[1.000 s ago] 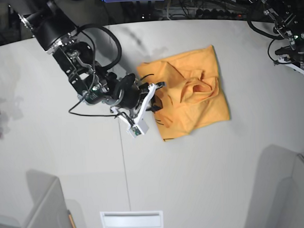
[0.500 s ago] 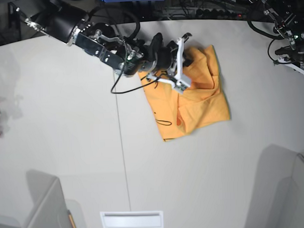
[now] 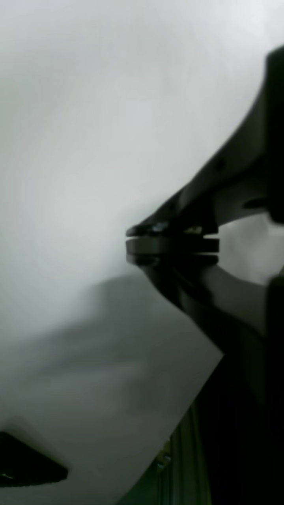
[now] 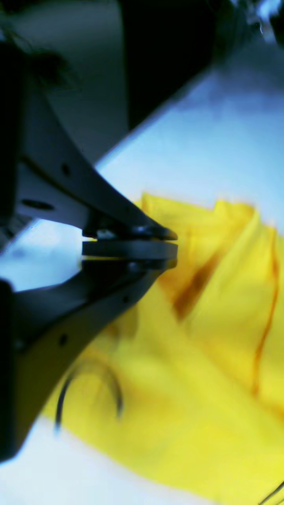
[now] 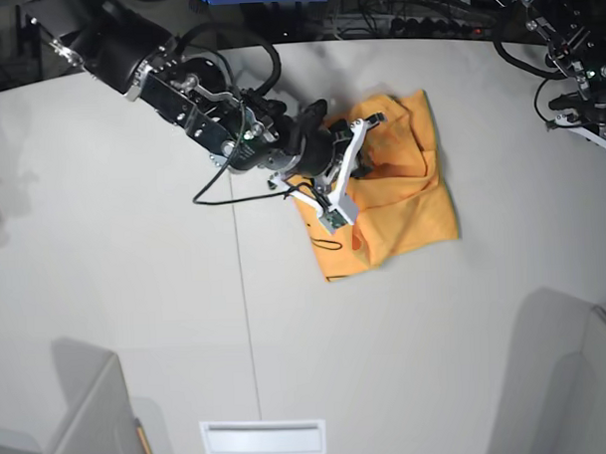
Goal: Fold the T-shirt properly
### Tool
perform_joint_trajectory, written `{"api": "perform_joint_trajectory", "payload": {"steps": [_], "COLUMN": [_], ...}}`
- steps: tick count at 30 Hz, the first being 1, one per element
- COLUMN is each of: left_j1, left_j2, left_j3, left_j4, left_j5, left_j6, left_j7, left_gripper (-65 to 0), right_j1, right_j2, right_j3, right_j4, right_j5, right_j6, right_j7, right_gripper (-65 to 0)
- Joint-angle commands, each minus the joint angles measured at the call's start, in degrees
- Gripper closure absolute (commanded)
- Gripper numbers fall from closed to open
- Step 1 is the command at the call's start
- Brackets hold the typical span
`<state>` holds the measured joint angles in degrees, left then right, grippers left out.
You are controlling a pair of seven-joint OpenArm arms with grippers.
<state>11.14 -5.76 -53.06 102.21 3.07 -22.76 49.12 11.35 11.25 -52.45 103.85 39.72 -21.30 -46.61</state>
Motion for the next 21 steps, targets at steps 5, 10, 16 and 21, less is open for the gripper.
{"api": "perform_joint_trajectory", "payload": {"steps": [5, 10, 16, 21], "left_j1": [-0.45, -0.10, -0.10, -0.10], "left_j2": [-0.88, -0.88, -0.88, -0.88], "left_j3": [-0.26, -0.26, -0.26, -0.26], "left_j4": [1.04, 0.86, 0.86, 0.86], "left_j5": [0.14, -0.13, -0.13, 0.05], "left_j6": [0.04, 0.04, 0.04, 0.04], "left_j7": [-0.82, -0.82, -0.82, -0.82], "left_gripper": [0.0, 0.0, 0.0, 0.0], "right_j1": [2.05, 2.14, 3.02, 3.19], "right_j2": [-1.00, -1.53, -5.05, -5.40], "right_j3": [-4.92, -5.09, -5.36, -8.52], "right_j4": [1.16, 0.54, -3.50, -5.96], "right_j5": [-10.14, -16.65, -19.90, -20.25], "right_j6": [-0.37, -0.02, 0.07, -0.02], "right_j7": [-0.20, 0.68, 0.15, 0.68], "right_gripper": [-40.1, -34.1, -31.4, -31.2]}}
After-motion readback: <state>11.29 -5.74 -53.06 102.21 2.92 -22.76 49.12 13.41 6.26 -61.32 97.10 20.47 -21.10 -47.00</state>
